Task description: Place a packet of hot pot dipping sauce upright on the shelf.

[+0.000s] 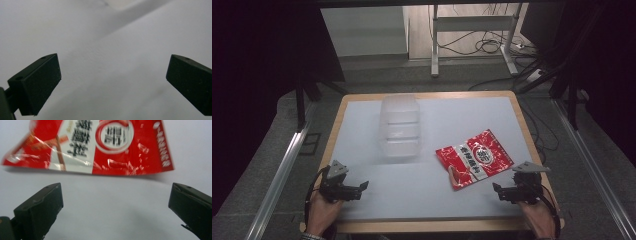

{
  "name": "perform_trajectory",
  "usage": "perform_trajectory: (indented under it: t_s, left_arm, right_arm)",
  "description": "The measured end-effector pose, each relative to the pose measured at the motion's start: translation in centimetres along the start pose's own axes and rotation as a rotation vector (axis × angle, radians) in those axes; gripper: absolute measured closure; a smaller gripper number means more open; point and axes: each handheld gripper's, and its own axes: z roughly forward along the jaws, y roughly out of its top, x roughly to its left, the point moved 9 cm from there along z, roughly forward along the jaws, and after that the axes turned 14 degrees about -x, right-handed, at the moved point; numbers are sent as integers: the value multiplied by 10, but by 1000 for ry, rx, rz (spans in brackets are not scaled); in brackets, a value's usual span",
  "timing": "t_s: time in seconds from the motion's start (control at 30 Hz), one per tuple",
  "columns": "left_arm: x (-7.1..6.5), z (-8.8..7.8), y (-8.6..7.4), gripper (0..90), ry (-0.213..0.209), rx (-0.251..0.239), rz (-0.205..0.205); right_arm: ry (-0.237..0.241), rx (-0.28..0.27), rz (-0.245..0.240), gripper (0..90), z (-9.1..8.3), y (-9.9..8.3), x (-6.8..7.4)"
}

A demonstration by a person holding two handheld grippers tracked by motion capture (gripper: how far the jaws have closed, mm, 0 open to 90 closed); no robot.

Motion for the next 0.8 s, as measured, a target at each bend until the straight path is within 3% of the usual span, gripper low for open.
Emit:
perform_trajectory:
  t_s: [0.07, 0.1, 0.13, 0.17, 0.27, 0.43, 0.53, 0.8]
  left_arm:
    - [0, 2, 1, 0, 3, -9, 0]
    - [0, 3, 1, 0, -1, -9, 7]
    - [-3, 6, 0, 0, -11, -10, 25]
    - [-4, 8, 1, 0, -11, -10, 37]
    - [-9, 10, 3, 0, -14, -21, 57]
    - [-11, 11, 5, 0, -18, -36, 69]
    - [-11, 13, 3, 0, -21, -21, 59]
    - [-13, 12, 6, 0, -37, -42, 39]
  right_arm:
    - [12, -81, 19, 0, -4, 10, -4]
    - [12, -81, 19, 0, -4, 10, -4]
    - [30, -132, 14, 0, -7, 16, -6]
    - [38, -142, 11, 0, -7, 15, -7]
    - [52, -120, 29, 0, -5, 9, -11]
    - [51, -135, 36, 0, -6, 10, -15]
    - [55, -132, 38, 0, -4, 9, -16]
    - [51, -121, 19, 0, -3, 9, -15]
